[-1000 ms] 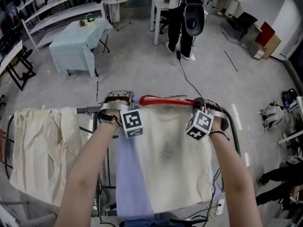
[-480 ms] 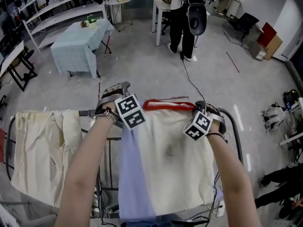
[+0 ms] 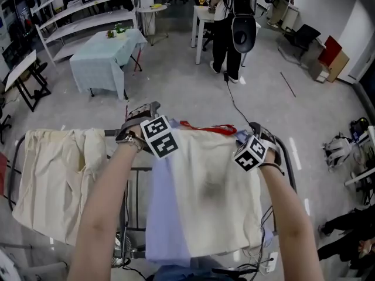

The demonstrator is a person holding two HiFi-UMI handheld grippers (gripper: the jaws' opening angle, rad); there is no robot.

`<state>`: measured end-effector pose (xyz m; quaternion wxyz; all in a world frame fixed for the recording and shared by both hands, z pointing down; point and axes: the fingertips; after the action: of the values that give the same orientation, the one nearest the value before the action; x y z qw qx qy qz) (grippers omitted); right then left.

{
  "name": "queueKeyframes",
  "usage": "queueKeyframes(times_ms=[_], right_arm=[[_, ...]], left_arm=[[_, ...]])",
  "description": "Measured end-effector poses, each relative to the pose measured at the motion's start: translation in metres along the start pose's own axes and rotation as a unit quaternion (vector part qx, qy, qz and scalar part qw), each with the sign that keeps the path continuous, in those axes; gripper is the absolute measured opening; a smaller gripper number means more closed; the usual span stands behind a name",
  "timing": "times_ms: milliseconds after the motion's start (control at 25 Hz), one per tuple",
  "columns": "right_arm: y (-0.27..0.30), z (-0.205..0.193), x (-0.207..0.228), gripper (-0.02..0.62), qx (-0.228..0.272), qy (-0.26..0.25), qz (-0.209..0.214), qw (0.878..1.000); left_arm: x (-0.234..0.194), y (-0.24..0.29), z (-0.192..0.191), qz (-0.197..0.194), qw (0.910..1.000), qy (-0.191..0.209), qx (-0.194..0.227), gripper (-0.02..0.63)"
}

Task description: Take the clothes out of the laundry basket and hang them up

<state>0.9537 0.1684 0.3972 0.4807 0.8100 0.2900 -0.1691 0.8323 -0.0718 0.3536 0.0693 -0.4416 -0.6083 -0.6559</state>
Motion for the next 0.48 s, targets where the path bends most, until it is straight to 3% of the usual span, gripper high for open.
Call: queueKeyframes(times_ms=[480], right_arm=[[-0.109, 0.004, -0.007, 0.328, 0.094, 0.018, -0.011, 0.995]], left_arm=[[0.031, -0.091, 0.029, 0.076, 0.9949, -0.062, 0.024, 0.445]])
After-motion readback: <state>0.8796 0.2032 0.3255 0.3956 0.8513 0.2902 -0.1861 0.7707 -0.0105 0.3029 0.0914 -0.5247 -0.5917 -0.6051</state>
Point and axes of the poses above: the fingertips, and each gripper's own axes: y forward along the fingers, x to its right, z out of its top, and after that the axes turned 14 degrees about y, right-handed
